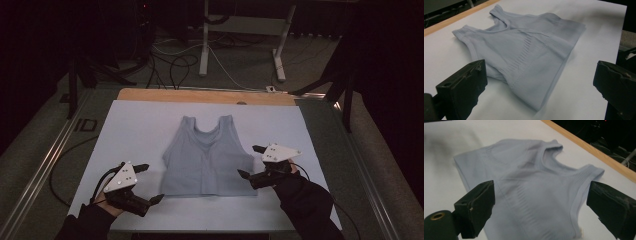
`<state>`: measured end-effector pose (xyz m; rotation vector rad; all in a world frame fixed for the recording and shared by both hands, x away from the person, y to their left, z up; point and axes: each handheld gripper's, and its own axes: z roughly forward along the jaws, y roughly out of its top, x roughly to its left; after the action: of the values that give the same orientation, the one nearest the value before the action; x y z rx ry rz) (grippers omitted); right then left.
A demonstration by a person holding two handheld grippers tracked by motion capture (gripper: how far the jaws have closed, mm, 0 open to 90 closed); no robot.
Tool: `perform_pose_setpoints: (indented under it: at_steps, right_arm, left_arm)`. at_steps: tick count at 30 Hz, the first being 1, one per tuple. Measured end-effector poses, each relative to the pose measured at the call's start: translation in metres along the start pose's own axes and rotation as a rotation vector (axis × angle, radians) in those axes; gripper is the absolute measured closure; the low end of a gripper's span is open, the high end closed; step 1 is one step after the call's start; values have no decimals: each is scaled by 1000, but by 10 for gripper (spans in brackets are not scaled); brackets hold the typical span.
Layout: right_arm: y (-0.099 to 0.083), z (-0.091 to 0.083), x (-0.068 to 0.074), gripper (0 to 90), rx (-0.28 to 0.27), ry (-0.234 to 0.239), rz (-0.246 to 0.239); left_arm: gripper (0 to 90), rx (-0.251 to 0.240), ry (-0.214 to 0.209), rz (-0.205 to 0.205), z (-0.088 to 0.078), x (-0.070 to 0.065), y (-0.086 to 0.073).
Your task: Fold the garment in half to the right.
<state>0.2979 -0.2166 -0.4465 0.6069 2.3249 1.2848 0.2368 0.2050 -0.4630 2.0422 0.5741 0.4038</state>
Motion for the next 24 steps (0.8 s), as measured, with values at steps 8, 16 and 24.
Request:
perform_pose_setpoints:
  at_steps: [8,16,24]
  right_arm:
    - [19,18,-8,84,0,12,-32]
    - [34,40,-11,86,-3,32,-55]
    - [49,63,-15,86,-11,31,-55]
  left_arm:
    - [4,20,21,3,2,-1,5]
    - [5,51,46,-15,5,0,9]
    - [5,64,84,-27,9,-2,11]
